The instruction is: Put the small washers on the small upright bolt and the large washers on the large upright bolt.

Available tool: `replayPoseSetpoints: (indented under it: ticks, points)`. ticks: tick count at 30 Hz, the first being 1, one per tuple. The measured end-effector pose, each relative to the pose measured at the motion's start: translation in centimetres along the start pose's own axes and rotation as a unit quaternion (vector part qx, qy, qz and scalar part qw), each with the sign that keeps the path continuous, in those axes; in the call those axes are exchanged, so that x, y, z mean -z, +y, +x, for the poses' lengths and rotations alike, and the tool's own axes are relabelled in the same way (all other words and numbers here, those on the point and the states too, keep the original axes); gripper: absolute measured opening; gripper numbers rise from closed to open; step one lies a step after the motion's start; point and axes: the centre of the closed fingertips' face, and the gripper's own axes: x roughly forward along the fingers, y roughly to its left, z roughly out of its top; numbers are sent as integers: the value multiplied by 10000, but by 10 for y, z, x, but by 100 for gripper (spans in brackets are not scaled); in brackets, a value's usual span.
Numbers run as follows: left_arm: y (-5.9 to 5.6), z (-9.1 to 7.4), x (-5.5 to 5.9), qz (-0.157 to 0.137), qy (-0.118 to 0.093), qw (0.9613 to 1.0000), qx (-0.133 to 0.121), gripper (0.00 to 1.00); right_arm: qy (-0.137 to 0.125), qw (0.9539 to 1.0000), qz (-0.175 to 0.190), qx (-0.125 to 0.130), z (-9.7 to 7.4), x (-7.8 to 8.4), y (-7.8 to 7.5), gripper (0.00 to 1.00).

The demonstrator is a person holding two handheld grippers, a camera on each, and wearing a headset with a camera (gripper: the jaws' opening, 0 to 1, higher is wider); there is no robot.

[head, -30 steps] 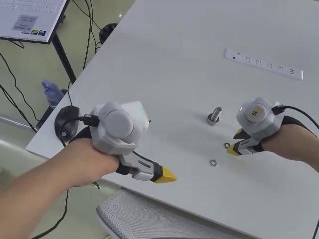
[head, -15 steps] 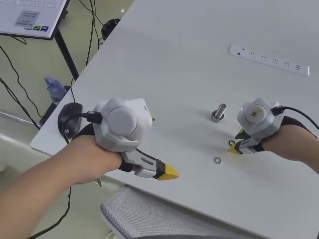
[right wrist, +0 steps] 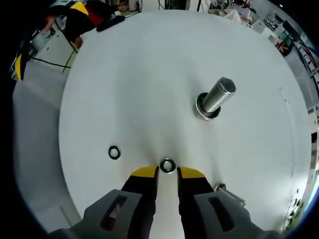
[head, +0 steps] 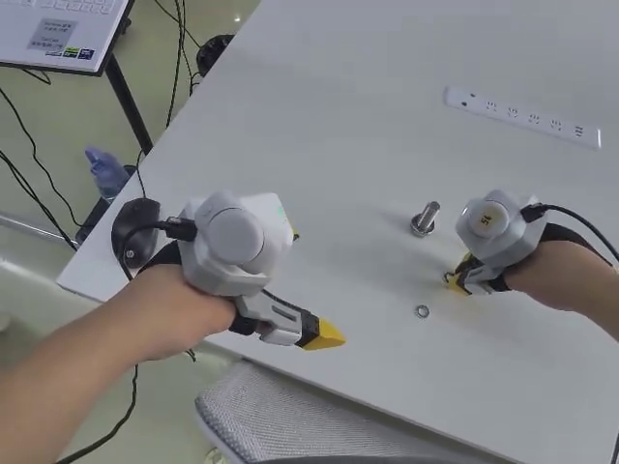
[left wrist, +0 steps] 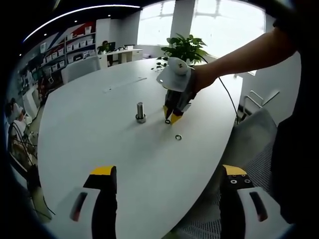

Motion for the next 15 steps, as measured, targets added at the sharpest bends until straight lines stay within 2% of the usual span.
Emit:
replayPoseSetpoints:
  ticks: [8, 15]
  points:
    - [-3, 1, 2, 23, 47, 10000, 67, 82, 59, 9999, -121, -20, 0, -1, 0, 16]
    - [-1, 0, 3, 19, 39, 10000, 57, 81, 56, 9999, -85, -36, 0, -3, 1, 16]
